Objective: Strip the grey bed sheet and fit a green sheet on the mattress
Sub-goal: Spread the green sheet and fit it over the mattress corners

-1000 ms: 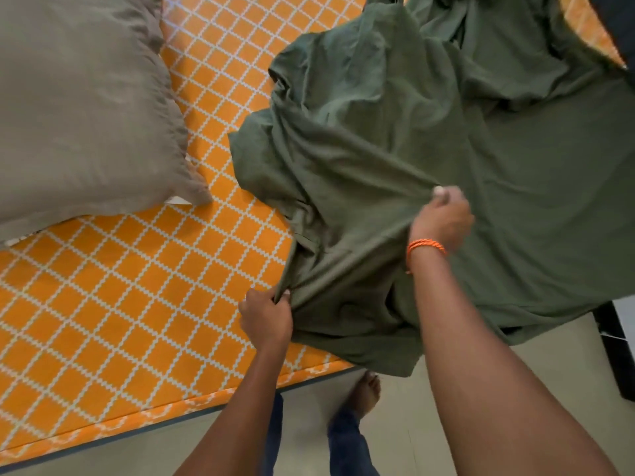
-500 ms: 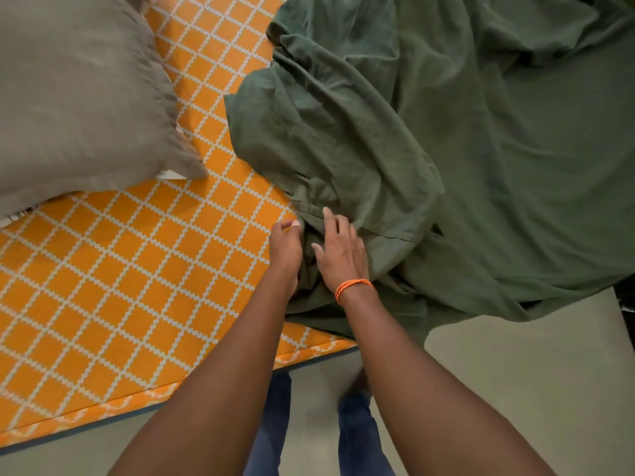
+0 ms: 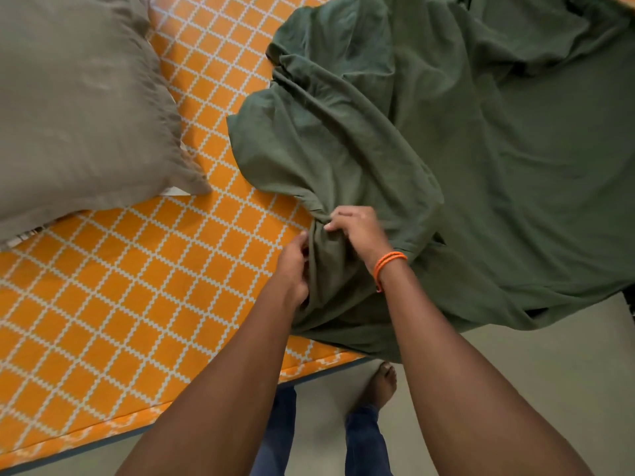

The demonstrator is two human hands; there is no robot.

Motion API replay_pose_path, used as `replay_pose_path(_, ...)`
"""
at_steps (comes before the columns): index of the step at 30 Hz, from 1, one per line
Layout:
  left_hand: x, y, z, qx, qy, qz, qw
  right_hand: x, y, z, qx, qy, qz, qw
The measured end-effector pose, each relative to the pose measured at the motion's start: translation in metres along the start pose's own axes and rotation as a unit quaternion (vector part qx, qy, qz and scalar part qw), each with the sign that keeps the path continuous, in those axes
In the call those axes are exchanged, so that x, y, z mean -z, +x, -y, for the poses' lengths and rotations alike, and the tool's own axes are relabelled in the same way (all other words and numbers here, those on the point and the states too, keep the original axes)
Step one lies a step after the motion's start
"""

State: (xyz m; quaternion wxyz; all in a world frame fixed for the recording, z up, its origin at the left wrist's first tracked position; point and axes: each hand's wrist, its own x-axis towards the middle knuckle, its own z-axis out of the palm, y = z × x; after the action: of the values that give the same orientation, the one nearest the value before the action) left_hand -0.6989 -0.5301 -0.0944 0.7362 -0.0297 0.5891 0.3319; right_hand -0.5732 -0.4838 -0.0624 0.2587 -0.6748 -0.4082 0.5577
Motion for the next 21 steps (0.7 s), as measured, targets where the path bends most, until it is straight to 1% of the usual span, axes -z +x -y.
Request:
replay_pose_path(1, -0.009, -0.003, -0.003, 0.009, 0.026, 0.021, 0.999, 0.006, -0.002, 0.006, 0.023, 0.096, -0.02, 0.995)
replay_pose_path(3, -0.027, -0.011, -0.012, 0.002, 0.046, 0.071, 0.996, 0.011, -0.005, 0.012, 0.049, 0.229, -0.051, 0.971)
replay_pose_path(4, -0.037, -0.012, -0.015, -0.003, 0.034, 0.096, 0.995, 0.012, -0.007, 0.014, 0.042, 0.281, -0.052, 0.957)
replay_pose_path(6, -0.051, -0.014, -0.025, -0.025, -0.007, 0.122, 0.992, 0.015, -0.01, 0.019, -0.013, 0.389, -0.032, 0.921)
replay_pose_path(7, -0.057, -0.014, -0.03, -0.039, -0.017, 0.126, 0.991, 0.018, -0.013, 0.021, -0.042, 0.43, -0.017, 0.902)
replay_pose_path(9, -0.066, -0.02, -0.04, -0.058, 0.012, 0.106, 0.993, 0.024, -0.024, 0.029, -0.055, 0.484, -0.006, 0.873)
replay_pose_path(11, -0.076, -0.036, -0.054, -0.073, 0.031, 0.082, 0.993, 0.031, -0.033, 0.039, -0.026, 0.506, -0.014, 0.862)
replay_pose_path(12, -0.078, -0.037, -0.059, -0.084, 0.018, 0.076, 0.993, 0.034, -0.037, 0.043, -0.014, 0.506, -0.025, 0.862)
replay_pose_path(13, -0.081, -0.041, -0.069, -0.097, -0.002, 0.062, 0.993, 0.039, -0.042, 0.051, -0.002, 0.495, -0.031, 0.869)
replay_pose_path(15, -0.083, -0.053, -0.092, -0.122, -0.039, 0.047, 0.991, 0.05, -0.049, 0.062, 0.03, 0.441, -0.043, 0.896)
replay_pose_path(18, -0.096, -0.067, -0.124, -0.139, -0.09, 0.071, 0.984, 0.065, -0.068, 0.081, 0.047, 0.361, -0.054, 0.93)
replay_pose_path(20, -0.108, -0.079, -0.146, -0.144, -0.127, 0.075, 0.979, 0.075, -0.086, 0.097, 0.038, 0.342, -0.066, 0.936)
replay_pose_path(21, -0.114, -0.083, -0.155, -0.147, -0.129, 0.073, 0.978, 0.079, -0.094, 0.103, 0.044, 0.331, -0.076, 0.94)
